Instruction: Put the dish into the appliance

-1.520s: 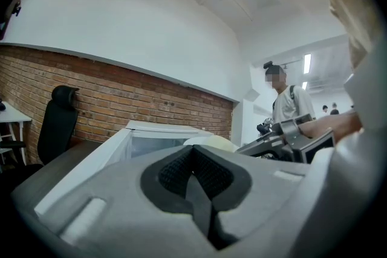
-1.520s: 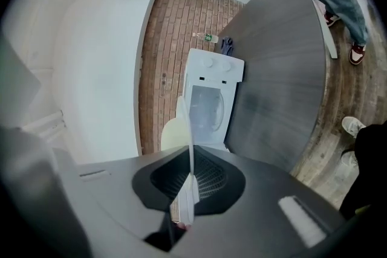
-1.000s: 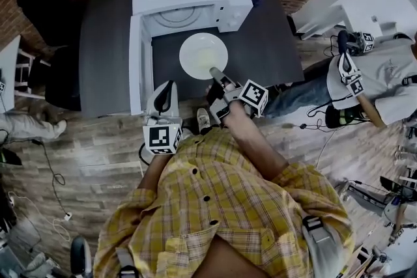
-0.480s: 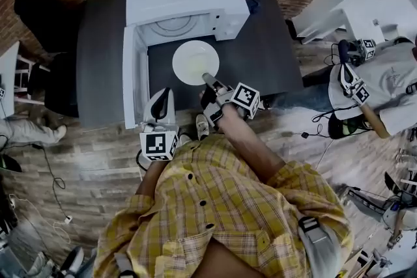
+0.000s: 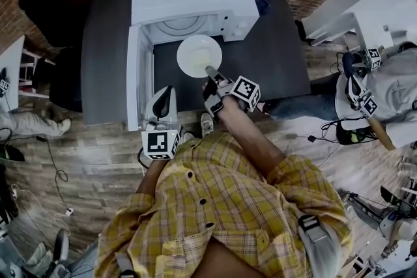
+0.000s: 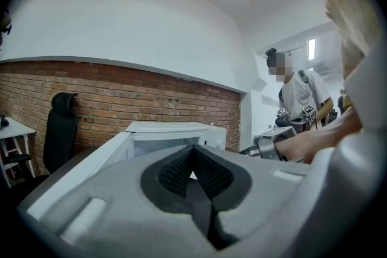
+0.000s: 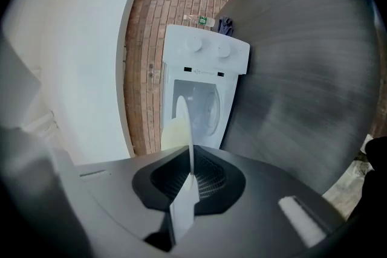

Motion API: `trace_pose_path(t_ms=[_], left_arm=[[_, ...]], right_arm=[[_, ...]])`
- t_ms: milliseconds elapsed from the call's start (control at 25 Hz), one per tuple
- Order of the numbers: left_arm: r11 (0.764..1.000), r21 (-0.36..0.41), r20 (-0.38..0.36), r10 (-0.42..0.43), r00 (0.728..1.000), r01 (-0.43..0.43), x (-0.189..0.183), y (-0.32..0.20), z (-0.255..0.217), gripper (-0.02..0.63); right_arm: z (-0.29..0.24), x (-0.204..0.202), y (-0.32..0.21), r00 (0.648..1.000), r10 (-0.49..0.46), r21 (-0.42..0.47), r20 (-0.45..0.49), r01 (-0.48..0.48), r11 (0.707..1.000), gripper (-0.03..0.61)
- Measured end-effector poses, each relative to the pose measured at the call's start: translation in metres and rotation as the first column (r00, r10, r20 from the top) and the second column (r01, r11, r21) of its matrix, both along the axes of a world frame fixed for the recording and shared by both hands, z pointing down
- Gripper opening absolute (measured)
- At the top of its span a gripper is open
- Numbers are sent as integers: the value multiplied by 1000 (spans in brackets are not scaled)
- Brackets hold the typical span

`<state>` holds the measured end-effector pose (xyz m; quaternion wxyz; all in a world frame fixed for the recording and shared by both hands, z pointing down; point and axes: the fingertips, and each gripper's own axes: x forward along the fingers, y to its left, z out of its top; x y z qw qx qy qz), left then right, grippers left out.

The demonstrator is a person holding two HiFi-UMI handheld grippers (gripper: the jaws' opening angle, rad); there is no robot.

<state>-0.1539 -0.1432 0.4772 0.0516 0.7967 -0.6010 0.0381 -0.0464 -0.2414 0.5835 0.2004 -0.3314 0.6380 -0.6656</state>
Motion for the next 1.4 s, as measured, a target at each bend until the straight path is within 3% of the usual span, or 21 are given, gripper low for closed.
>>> trace_pose_path(t_ms=[1400], left_arm=[[998, -16, -6, -62, 998, 62, -13, -32, 9, 0]], right_arm=[[66, -36, -82, 999, 38, -82, 19, -36, 996, 14]])
